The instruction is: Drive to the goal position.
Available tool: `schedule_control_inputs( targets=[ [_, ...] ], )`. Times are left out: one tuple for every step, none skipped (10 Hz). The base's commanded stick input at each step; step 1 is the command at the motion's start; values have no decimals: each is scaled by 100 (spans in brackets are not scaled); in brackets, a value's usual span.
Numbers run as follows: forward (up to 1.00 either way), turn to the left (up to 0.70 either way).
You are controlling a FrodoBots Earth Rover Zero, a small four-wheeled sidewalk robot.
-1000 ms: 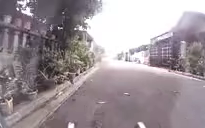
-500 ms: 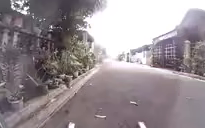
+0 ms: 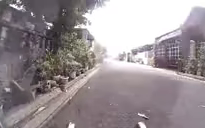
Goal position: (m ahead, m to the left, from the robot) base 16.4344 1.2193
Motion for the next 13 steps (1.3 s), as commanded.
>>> schedule_control_inputs(
  targets=[
    [70,0],
    [70,0],
    [70,0],
    [70,0],
    [70,0],
    [70,0],
    [70,0],
    [70,0],
    [70,0],
    [70,0],
    [70,0],
    [70,0],
    [70,0]
  ],
)
